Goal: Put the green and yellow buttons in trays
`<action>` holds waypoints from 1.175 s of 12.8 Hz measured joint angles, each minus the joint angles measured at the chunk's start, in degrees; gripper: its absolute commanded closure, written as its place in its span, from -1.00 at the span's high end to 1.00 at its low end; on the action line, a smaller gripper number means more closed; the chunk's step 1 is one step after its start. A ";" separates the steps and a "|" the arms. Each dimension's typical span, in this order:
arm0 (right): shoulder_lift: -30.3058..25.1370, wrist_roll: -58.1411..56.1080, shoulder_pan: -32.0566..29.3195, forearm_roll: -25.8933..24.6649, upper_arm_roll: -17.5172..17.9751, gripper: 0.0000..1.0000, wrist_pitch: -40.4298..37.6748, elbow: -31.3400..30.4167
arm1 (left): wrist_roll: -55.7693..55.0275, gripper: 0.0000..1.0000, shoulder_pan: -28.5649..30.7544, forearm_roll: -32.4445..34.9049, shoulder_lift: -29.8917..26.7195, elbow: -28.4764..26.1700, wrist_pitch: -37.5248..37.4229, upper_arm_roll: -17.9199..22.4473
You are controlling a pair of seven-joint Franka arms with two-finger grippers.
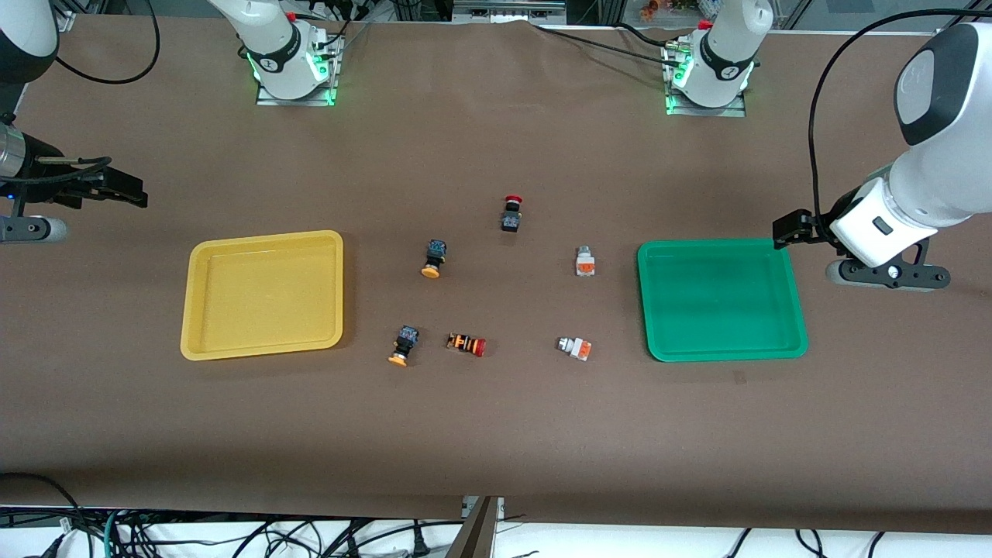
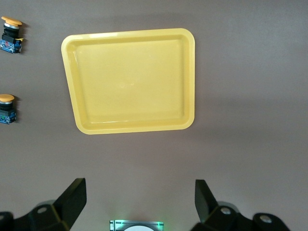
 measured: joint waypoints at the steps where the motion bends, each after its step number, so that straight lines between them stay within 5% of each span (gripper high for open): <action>1: 0.00 0.00 0.00 0.00 0.00 1.00 0.00 0.02 | 0.00 1.00 -0.01 0.00 0.00 0.00 0.00 -0.01; 10: 0.54 0.02 0.63 2.10 0.50 1.00 0.21 0.03 | -0.06 1.00 -0.36 0.00 0.05 0.00 0.00 -0.01; 15: 5.49 0.13 4.08 2.90 0.83 1.00 1.58 -0.04 | -4.99 1.00 -1.21 -1.77 0.68 0.00 0.00 -0.84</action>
